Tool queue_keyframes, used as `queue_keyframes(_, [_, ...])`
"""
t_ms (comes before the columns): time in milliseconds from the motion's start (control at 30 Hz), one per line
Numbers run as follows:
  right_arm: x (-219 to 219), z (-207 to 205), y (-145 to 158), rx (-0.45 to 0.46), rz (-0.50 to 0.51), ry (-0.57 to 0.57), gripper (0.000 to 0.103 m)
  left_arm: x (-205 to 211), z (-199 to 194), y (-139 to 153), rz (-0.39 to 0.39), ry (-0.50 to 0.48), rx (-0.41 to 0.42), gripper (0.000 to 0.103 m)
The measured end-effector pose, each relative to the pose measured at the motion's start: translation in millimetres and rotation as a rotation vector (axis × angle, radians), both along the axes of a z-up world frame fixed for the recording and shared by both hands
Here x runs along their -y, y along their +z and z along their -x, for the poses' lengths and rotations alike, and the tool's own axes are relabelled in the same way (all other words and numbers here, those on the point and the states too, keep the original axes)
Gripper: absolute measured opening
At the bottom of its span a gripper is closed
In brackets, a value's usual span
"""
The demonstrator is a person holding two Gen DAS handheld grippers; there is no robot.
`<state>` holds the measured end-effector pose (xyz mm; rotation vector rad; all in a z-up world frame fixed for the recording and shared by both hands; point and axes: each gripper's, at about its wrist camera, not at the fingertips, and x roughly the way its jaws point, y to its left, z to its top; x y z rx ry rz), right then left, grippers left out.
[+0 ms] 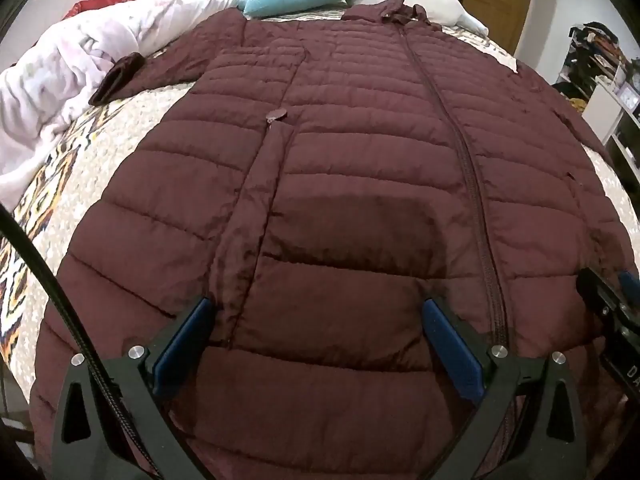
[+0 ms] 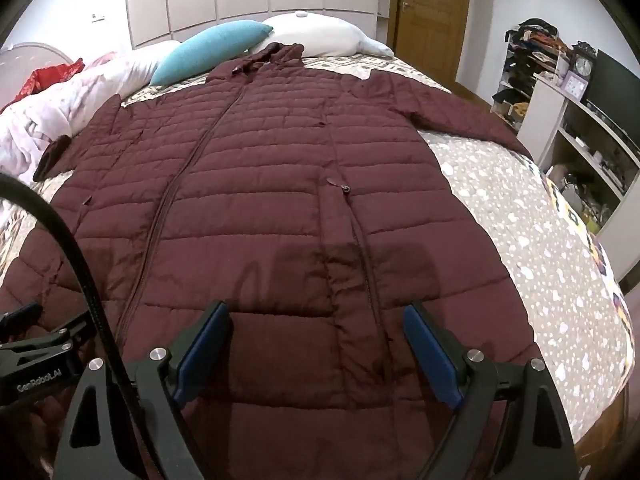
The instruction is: Fold large clothes
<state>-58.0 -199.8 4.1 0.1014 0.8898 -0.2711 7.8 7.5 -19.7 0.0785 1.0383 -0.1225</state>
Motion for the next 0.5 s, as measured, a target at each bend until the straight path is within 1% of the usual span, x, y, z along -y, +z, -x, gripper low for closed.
queue_keyframes(300, [-2.2,8.1,1.8,-0.006,-0.010,-0.003,0.092,1.8,0.3,0.9,-0.028,-0.026,-0.032,0.103])
queue_keyframes(500, [-4.4,14.1,2.3,-0.006,-0.010,-0.001,0.092,0.7,1.7,1.1,-0.017,-0.015,-0.018,0.103])
